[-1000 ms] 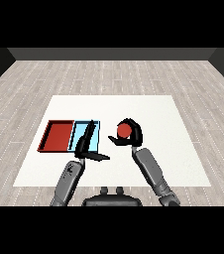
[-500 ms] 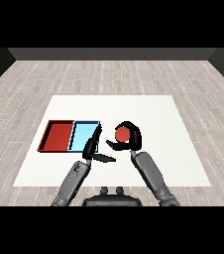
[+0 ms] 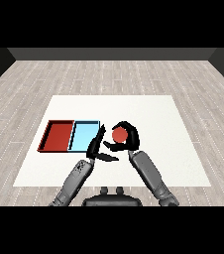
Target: Pick the red can and put it in the red box
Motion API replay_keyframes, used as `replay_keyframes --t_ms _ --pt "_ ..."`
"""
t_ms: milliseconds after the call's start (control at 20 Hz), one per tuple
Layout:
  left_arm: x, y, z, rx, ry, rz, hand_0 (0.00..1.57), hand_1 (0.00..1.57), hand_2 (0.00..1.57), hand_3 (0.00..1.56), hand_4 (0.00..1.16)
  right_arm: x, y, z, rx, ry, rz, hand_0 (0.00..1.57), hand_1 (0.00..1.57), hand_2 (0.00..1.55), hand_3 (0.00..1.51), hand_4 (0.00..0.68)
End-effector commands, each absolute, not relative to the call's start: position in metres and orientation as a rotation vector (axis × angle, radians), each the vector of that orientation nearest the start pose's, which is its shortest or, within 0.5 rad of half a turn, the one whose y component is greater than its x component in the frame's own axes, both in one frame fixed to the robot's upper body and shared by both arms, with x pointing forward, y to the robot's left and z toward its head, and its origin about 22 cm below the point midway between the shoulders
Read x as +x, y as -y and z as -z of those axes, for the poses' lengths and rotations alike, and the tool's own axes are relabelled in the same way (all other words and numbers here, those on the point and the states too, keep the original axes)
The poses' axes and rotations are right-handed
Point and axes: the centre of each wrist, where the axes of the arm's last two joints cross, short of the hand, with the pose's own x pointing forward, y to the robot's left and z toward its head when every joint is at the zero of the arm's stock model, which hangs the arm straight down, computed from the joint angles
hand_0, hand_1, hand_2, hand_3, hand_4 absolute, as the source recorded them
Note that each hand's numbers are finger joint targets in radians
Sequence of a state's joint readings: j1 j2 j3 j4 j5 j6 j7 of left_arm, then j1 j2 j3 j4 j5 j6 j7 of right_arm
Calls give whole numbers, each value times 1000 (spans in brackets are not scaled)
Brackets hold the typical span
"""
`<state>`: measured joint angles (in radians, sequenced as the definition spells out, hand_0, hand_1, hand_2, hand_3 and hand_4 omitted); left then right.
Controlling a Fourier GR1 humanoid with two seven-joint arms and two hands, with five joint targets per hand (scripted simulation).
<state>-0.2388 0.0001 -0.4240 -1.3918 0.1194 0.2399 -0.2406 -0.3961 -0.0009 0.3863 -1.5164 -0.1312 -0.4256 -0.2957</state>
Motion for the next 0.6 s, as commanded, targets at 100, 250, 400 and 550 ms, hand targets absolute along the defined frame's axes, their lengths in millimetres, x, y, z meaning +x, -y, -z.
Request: replay_keyframes --t_ms 100,250,400,550 --pt "273 -92 -13 -297 1791 170 0 0 0 0 0 290 95 -75 254 2113 -39 1473 1473 1441 1386 675" --pt "271 -88 -4 -299 1781 164 0 0 0 0 0 278 80 -83 257 2113 -31 1454 1454 1442 1394 666" --pt "266 -94 -4 -326 1771 164 0 0 0 0 0 288 78 -71 299 2102 3 1459 1459 1435 1403 654" --pt "288 -81 -9 -345 1776 165 0 0 0 0 0 273 71 -61 309 2061 13 1496 1496 1444 1405 640"
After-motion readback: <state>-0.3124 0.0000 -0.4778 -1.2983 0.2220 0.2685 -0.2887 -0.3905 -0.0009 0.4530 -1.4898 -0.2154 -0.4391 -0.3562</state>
